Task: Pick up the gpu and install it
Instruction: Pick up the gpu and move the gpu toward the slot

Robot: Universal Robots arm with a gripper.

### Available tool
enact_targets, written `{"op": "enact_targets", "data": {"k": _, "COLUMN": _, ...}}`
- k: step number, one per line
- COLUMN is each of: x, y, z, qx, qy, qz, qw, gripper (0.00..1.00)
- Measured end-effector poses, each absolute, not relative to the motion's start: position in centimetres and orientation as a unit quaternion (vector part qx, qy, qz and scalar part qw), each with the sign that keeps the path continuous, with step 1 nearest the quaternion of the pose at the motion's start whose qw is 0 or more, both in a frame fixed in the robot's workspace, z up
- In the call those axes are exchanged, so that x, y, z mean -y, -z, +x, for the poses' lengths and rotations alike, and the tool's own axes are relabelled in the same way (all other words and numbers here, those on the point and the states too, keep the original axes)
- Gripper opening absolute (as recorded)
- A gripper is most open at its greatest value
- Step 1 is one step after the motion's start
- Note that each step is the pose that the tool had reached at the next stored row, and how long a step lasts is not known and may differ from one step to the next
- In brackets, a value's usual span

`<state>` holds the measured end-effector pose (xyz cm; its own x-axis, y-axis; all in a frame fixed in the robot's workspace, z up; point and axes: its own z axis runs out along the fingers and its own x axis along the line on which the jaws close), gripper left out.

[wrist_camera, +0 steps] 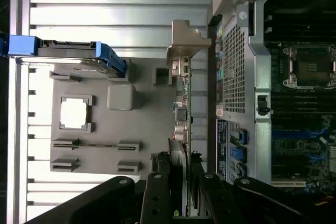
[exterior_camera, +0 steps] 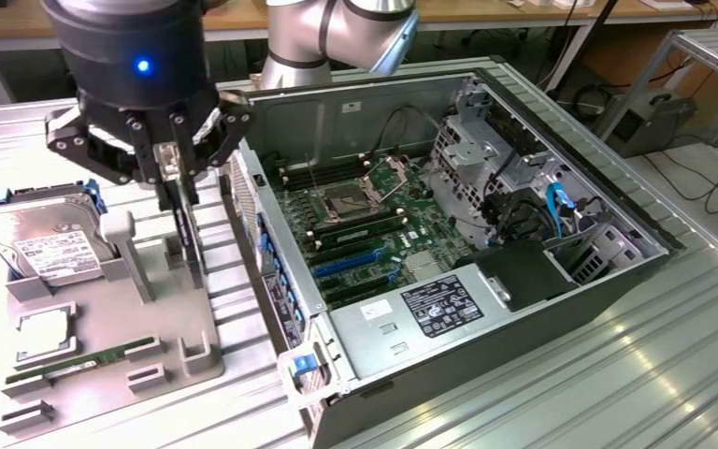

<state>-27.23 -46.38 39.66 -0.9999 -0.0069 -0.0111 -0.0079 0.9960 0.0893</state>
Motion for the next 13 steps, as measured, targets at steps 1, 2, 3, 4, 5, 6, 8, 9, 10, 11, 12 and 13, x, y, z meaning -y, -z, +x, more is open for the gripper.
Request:
{"op": "enact_targets", "data": {"k": 1, "x": 46.5, "y": -40.2, "z": -26.7, "qx": -0.999, "qy": -0.046, "qz": -0.004, "qw": 0.005, "gripper": 0.26}}
{"op": "enact_targets", "data": {"k": 2, "x": 46.7, "y": -40.6, "z": -26.1, "qx": -0.999, "qy": -0.047, "qz": -0.004, "qw": 0.005, "gripper": 0.26}}
{"op": "enact_targets", "data": {"k": 3, "x": 46.8, "y": -40.9, "z": -25.6, "qx": -0.999, "qy": -0.047, "qz": -0.004, "qw": 0.005, "gripper": 0.26}}
{"op": "enact_targets", "data": {"k": 4, "x": 46.8, "y": -41.1, "z": -25.2, "qx": -0.999, "qy": -0.048, "qz": -0.004, "qw": 0.005, "gripper": 0.26}}
{"op": "enact_targets", "data": {"k": 5, "x": 46.9, "y": -41.3, "z": -24.7, "qx": -0.999, "qy": -0.049, "qz": -0.004, "qw": 0.005, "gripper": 0.26}}
{"op": "enact_targets", "data": {"k": 6, "x": 47.0, "y": -41.5, "z": -24.2, "qx": -0.999, "qy": -0.049, "qz": -0.004, "qw": 0.005, "gripper": 0.26}}
{"op": "enact_targets", "data": {"k": 8, "x": 47.2, "y": -42.0, "z": -22.5, "qx": -0.999, "qy": -0.051, "qz": -0.004, "qw": 0.004, "gripper": 0.26}}
{"op": "enact_targets", "data": {"k": 9, "x": 47.3, "y": -42.2, "z": -21.6, "qx": -0.999, "qy": -0.052, "qz": -0.004, "qw": 0.004, "gripper": 0.26}}
{"op": "enact_targets", "data": {"k": 10, "x": 47.4, "y": -42.3, "z": -21.1, "qx": -0.999, "qy": -0.052, "qz": -0.004, "qw": 0.004, "gripper": 0.26}}
{"op": "enact_targets", "data": {"k": 11, "x": 47.4, "y": -42.4, "z": -20.7, "qx": -0.999, "qy": -0.053, "qz": -0.004, "qw": 0.004, "gripper": 0.26}}
{"op": "enact_targets", "data": {"k": 12, "x": 47.4, "y": -42.5, "z": -20.3, "qx": -0.999, "qy": -0.053, "qz": -0.004, "qw": 0.004, "gripper": 0.26}}
{"op": "enact_targets", "data": {"k": 13, "x": 47.5, "y": -42.5, "z": -19.7, "qx": -0.999, "qy": -0.053, "qz": -0.004, "qw": 0.004, "gripper": 0.26}}
